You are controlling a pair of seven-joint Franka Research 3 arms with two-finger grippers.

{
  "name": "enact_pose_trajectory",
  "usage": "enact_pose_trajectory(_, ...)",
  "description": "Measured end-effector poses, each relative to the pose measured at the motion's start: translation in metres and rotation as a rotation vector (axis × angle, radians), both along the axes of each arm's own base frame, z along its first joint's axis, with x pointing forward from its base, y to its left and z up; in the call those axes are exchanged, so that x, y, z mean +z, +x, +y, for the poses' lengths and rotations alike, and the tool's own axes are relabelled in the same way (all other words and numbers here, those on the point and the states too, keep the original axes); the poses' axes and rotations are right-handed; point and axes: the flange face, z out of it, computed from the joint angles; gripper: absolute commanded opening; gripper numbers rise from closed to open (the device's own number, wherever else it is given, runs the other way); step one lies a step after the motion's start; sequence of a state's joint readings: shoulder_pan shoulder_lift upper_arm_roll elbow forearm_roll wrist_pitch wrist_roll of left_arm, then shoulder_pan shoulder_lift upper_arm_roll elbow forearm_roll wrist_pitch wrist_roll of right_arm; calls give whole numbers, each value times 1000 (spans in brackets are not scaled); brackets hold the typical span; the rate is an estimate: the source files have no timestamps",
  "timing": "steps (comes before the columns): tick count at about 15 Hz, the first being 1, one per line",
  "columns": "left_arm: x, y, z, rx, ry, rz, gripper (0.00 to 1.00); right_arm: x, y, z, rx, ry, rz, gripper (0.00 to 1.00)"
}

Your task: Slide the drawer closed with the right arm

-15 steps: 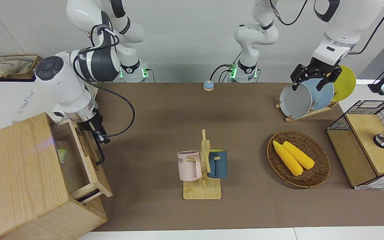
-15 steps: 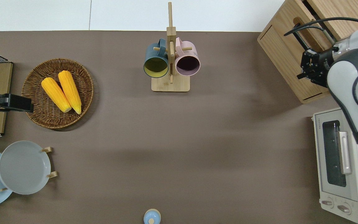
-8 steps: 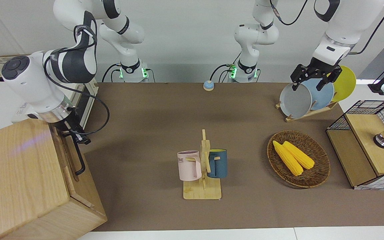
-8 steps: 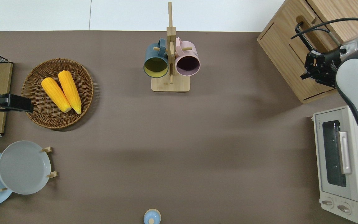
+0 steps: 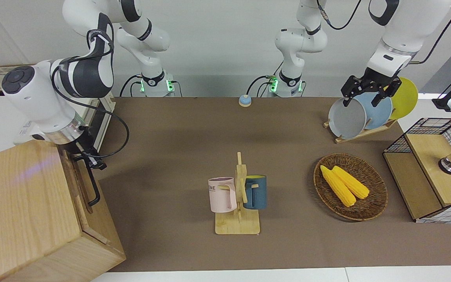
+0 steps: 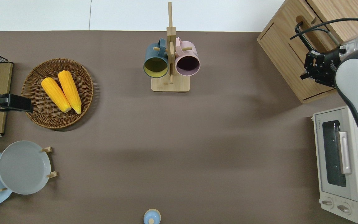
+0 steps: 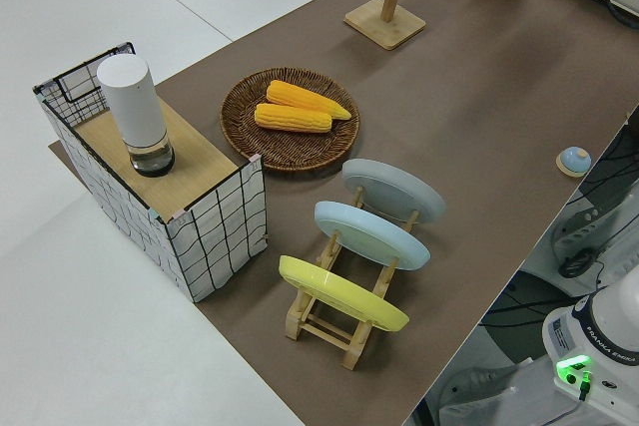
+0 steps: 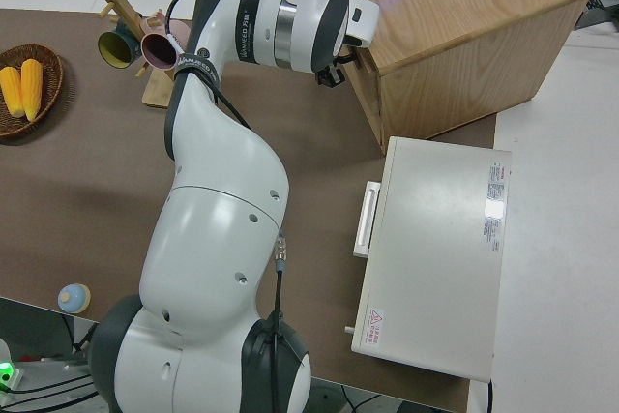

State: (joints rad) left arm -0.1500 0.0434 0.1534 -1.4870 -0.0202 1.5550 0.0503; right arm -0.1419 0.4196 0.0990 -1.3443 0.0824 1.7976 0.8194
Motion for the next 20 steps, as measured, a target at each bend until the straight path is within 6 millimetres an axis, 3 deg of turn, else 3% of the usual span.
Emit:
enact_pose_trajectory(5, 0, 0, 0, 0, 0, 0, 995, 19, -11, 74, 117, -2, 15, 0)
enact_pose_trajectory(8, 0, 0, 0, 0, 0, 0, 998, 40, -29, 104, 237, -10, 39, 0)
enact_pose_trajectory(11, 0, 0, 0, 0, 0, 0, 995, 58, -45, 105, 397, -17, 44, 0)
enact_pose_trajectory(17, 0, 0, 0, 0, 0, 0, 995, 89, -74, 74, 673, -101, 73, 0)
enact_pose_trajectory(20, 0, 0, 0, 0, 0, 0, 995, 101, -91, 82, 802, -186, 90, 0)
